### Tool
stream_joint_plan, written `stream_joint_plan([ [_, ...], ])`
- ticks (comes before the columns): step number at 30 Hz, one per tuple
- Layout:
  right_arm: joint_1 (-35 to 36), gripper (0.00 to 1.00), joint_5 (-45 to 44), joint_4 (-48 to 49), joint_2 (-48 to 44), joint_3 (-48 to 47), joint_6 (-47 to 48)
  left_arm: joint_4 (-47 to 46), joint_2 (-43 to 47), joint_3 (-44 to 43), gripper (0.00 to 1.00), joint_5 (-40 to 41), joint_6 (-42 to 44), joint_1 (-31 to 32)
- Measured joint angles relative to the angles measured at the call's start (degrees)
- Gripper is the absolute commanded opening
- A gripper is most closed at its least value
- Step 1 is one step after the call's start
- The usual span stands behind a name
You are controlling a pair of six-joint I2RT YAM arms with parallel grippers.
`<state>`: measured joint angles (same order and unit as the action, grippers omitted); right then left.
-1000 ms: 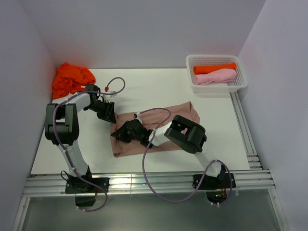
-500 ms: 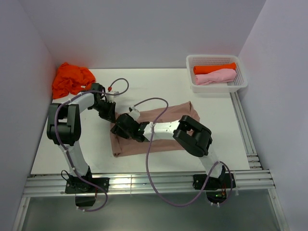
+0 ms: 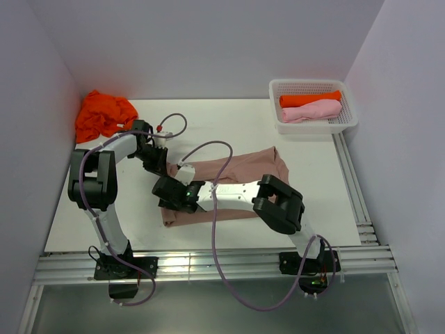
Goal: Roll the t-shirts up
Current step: Roll the tshirt
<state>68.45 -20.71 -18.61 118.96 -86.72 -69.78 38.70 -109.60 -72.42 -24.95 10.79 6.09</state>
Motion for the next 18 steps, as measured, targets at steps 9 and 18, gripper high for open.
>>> stream_joint_plan([
  [9, 3.61, 0.59, -1.09, -6.05, 0.13, -3.10, 0.22, 0.04, 0.00, -0.04, 0.22, 0.26, 0.02, 0.15],
  [18, 4.59, 0.57, -0.61, -7.32, 2.54, -4.15, 0.11, 0.17, 0.00, -0.24, 0.22, 0.66, 0.04, 0.33],
])
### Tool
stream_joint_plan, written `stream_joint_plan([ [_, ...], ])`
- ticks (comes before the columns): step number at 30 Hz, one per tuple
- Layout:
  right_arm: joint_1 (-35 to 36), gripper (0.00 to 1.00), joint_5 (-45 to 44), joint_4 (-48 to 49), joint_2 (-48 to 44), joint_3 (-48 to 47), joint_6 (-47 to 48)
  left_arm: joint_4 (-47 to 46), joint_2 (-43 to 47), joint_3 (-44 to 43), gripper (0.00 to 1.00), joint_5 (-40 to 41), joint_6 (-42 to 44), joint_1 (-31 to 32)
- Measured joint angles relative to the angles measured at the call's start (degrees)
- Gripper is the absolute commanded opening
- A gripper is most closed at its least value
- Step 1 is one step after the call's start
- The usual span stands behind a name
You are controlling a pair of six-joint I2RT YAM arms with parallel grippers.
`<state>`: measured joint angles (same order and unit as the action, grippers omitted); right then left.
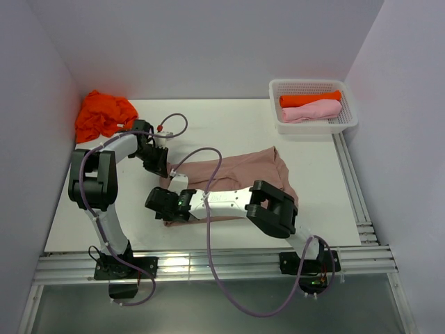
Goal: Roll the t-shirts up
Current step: Roll the tshirt
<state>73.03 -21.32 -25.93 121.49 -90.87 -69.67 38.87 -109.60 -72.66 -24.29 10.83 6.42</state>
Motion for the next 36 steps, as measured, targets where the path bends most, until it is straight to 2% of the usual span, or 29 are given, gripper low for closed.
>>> stream_joint_plan([
  [2, 0.00, 0.54, 0.07, -0.59, 0.94, 0.00, -0.13, -0.02, 0.00, -0.02, 0.22, 0.11, 0.00, 0.04],
  [5, 0.00, 0.40, 0.39, -0.85, 1.42, 0.00, -0.17, 0.04, 0.00, -0.11, 0.23, 0.20, 0.00, 0.07],
  [7, 0.00, 0.27, 0.57, -0.59, 1.42, 0.00, -0.28, 0.02, 0.00, -0.22, 0.24, 0.24, 0.02, 0.07],
  [9, 0.00, 0.17, 0.98, -0.04, 1.42, 0.28, -0.57, 0.02, 0.00, -0.35, 0.28, 0.35, 0.04, 0.07],
  [12, 0.00, 0.12, 1.53, 2.97, 1.20, 2.38, -1.25, 0.04, 0.00, -0.61, 0.35, 0.52, 0.31, 0.07],
  [14, -0.07, 0.11, 1.88, 6.10, 0.35, 4.85, -1.77, 0.20, 0.00, -1.16, 0.39, 0.66, 0.50, 0.04],
  [18, -0.90, 0.07, 4.00, 16.26, -2.99, 13.29, -4.15, 1.92, -0.02, -3.98, 0.54, -0.61, 1.57, 0.04],
  [21, -1.75, 0.07, 6.01, 25.70, -5.60, 20.83, -6.60, 4.92, -0.15, -7.61, 0.58, -3.67, 2.82, -0.04],
  [25, -2.84, 0.07, 8.33, 37.40, -7.37, 28.87, -9.92, 8.13, -0.17, -11.76, 0.59, -8.52, 4.68, -0.76],
  [29, -3.78, 0.07, 10.71, 49.59, -7.48, 35.45, -13.53, 10.88, -0.17, -12.35, 0.59, -11.96, 6.67, -2.82],
  [36, -5.25, 0.06, 14.38, 67.32, -5.14, 43.21, -19.32, 11.58, 0.04, -5.95, 0.59, -13.40, 9.77, -5.60],
])
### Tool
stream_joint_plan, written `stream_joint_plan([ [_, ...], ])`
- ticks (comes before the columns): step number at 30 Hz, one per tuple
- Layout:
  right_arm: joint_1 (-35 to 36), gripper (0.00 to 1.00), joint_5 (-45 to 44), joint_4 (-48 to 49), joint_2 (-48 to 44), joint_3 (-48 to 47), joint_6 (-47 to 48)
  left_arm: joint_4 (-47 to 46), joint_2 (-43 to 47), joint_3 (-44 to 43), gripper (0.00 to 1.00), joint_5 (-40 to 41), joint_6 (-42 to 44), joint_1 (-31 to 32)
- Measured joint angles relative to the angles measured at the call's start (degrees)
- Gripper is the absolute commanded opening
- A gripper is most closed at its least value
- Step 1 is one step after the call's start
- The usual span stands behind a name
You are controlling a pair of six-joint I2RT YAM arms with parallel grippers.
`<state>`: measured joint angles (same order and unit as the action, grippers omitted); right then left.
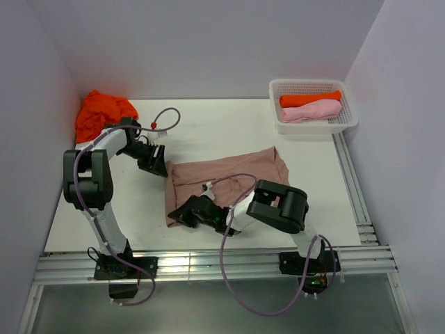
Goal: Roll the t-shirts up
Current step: Roll the tshirt
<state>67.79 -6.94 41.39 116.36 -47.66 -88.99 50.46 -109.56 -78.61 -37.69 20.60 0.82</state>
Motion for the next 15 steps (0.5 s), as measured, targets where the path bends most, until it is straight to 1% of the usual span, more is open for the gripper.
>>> stream_joint_plan([
  [5, -0.11, 0.06, 1.07, 7.04, 2.47, 1.27, -2.71, -0.09, -0.04, 5.03, 0.57, -0.44, 0.52, 0.20],
  [8, -0.13, 0.11, 1.27, 10.08, 3.08, 2.47, -3.87, -1.66, -0.22, 5.81, 0.55, -0.57, 0.02, 0.55],
  [10, -0.13, 0.12, 1.42, 11.17, 3.13, 3.10, -4.44, -3.28, -0.44, 6.38, 0.54, -0.39, -0.98, 1.05],
  [13, -0.13, 0.18, 1.42, 11.23, 3.13, 3.15, -4.42, -6.16, -0.83, 7.65, 0.52, 0.48, -3.30, 2.75],
  [14, -0.13, 0.24, 1.42, 10.78, 3.08, 3.13, -4.37, -6.93, -0.79, 8.02, 0.52, 0.79, -4.20, 3.48],
  [15, -0.13, 0.28, 1.36, 10.14, 2.95, 3.10, -4.37, -7.65, -0.52, 8.28, 0.51, 1.36, -5.11, 4.20],
])
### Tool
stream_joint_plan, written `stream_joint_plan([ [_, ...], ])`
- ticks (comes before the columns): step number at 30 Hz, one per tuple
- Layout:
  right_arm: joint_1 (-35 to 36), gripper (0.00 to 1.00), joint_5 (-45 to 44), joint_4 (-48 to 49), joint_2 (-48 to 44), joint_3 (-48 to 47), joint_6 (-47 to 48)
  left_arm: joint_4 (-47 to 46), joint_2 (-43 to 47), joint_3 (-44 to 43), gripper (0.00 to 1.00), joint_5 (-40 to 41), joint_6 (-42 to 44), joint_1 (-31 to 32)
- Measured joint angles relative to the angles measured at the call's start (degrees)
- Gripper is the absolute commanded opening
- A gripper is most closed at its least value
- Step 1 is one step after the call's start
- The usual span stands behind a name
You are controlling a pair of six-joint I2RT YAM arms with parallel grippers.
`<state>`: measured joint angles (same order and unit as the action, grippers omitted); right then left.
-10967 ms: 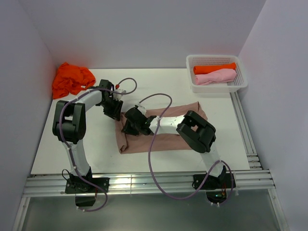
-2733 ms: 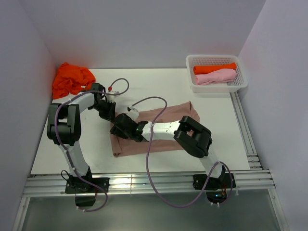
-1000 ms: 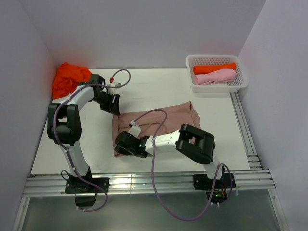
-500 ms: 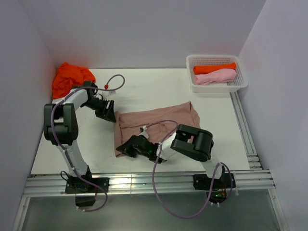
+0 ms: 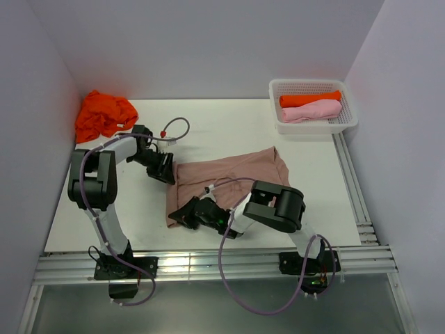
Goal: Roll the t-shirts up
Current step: Roll the tshirt
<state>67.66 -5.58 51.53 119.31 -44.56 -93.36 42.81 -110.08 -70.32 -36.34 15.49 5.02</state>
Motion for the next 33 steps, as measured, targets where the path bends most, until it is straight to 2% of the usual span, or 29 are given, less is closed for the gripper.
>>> stream_joint_plan([
  [2, 0.00, 0.39, -0.26, -1.88, -0.90, -0.15, 0.37, -1.86, 0.66, 0.57, 0.50, 1.42, -1.62, 1.60],
  [7, 0.20, 0.51, -1.57, -11.47, -5.09, -2.29, 3.06, -4.63, 2.29, 1.95, 0.50, 5.09, -4.22, 3.21],
  [10, 0.66, 0.52, -3.39, -19.30, -7.13, -4.66, 4.81, -5.97, 2.93, 2.43, 0.50, 6.88, -4.90, 3.50],
  [14, 1.75, 0.53, -7.10, -34.49, -9.42, -10.60, 7.67, -7.04, 3.34, 2.56, 0.49, 8.83, -5.29, 3.72],
  [19, 4.22, 0.54, -13.29, -58.34, -9.51, -25.62, 11.21, -7.52, 3.45, 2.54, 0.49, 9.77, -5.27, 3.98],
  [21, 5.40, 0.55, -15.21, -64.81, -8.76, -31.71, 12.24, -7.54, 3.48, 2.47, 0.49, 10.19, -5.25, 4.22],
  [29, 8.07, 0.56, -21.22, -84.89, -2.71, -48.15, 16.20, -7.56, 3.76, 2.47, 0.49, 12.00, -5.16, 5.33],
  [33, 7.87, 0.56, -23.52, -91.06, -0.28, -51.89, 18.03, -7.63, 3.78, 2.47, 0.49, 12.33, -5.11, 5.60],
])
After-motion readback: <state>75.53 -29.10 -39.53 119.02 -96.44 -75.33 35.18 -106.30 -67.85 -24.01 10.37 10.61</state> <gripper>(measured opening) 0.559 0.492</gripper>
